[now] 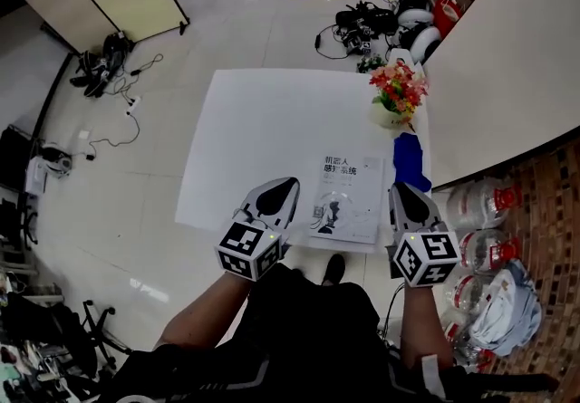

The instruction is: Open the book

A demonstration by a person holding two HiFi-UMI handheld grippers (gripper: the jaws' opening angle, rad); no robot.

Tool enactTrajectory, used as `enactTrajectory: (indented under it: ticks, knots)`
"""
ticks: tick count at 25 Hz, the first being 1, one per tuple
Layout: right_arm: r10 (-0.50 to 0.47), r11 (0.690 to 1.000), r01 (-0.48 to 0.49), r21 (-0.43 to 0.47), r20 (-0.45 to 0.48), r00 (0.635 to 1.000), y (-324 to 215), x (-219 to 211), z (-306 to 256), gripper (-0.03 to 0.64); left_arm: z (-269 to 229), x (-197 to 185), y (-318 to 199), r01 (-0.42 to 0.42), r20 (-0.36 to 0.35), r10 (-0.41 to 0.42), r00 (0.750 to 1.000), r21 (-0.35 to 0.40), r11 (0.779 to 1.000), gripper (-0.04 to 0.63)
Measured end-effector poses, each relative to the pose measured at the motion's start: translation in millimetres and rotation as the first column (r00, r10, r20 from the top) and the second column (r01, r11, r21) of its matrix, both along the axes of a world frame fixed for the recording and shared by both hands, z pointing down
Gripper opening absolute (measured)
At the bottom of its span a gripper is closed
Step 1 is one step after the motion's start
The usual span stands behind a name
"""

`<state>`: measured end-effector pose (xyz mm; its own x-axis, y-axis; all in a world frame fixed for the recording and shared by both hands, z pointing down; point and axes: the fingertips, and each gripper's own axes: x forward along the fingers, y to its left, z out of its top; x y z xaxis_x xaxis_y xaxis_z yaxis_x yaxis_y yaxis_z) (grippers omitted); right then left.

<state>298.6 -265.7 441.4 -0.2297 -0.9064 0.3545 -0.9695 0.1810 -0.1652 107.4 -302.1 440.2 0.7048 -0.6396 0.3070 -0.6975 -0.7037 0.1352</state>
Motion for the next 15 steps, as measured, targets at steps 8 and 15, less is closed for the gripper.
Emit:
enactTrajectory:
  ticks: [8, 15]
  knots:
    - [0.093, 0.942, -0.057, -0.332, 0.094, 0.991, -20, 19, 136, 0.066, 119, 14, -30, -0.006, 0.108, 0.033, 0.994, -0.242, 0.97, -0.006]
    - [0.144, 0.853, -0.081, -0.516, 0.085, 0.986, -8, 22, 217, 0.067, 187, 19, -25, -0.01, 0.17, 0.084, 0.982, -0.393, 0.919, -0.006]
